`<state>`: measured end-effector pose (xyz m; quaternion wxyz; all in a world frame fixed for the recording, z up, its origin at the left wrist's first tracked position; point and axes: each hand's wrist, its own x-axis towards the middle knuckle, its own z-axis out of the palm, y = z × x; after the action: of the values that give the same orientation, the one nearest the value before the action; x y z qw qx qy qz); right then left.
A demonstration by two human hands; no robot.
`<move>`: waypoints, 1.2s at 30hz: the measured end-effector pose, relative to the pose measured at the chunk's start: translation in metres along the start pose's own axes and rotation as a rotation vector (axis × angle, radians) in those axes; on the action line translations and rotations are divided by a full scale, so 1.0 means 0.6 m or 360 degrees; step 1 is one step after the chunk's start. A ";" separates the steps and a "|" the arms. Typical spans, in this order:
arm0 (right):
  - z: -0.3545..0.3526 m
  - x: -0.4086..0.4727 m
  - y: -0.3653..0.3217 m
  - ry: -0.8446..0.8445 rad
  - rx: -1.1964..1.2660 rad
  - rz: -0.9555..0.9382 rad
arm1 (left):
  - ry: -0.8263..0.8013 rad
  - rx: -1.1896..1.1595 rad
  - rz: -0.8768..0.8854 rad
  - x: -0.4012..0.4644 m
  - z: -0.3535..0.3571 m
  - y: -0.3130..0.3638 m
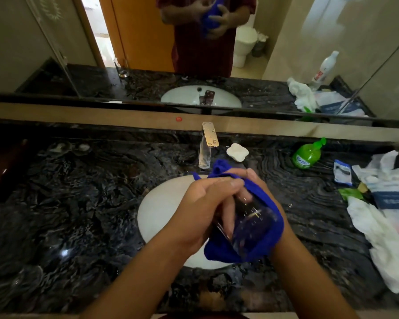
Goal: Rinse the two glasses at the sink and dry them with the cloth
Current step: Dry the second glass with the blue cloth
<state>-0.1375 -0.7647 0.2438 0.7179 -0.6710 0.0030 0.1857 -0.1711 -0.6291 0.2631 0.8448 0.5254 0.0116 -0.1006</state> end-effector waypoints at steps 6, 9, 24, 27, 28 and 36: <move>0.005 -0.046 0.050 0.0489 0.0379 0.0365 | 0.0297 0.0152 0.0181 -0.008 0.024 -0.013; 0.004 -0.052 0.035 0.0636 0.0310 0.0307 | 0.0560 0.0273 0.0359 -0.004 0.033 -0.028; -0.008 -0.019 -0.006 0.0714 -0.0694 -0.1023 | 0.0359 -0.0109 -0.0364 -0.051 -0.021 -0.068; 0.006 -0.025 -0.008 0.0554 -0.0816 -0.1020 | 0.0432 -0.0328 -0.0497 -0.054 -0.022 -0.069; 0.009 -0.031 -0.018 0.0476 -0.0673 -0.0876 | 0.0481 -0.0421 -0.0549 -0.052 -0.027 -0.072; 0.004 -0.027 -0.115 0.0456 0.0662 -0.0174 | 0.0568 -0.0532 -0.0596 -0.042 -0.052 -0.066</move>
<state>-0.1347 -0.7688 0.3147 0.8417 -0.5275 0.1064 0.0449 -0.2001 -0.6142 0.2172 0.8709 0.3772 0.2729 -0.1575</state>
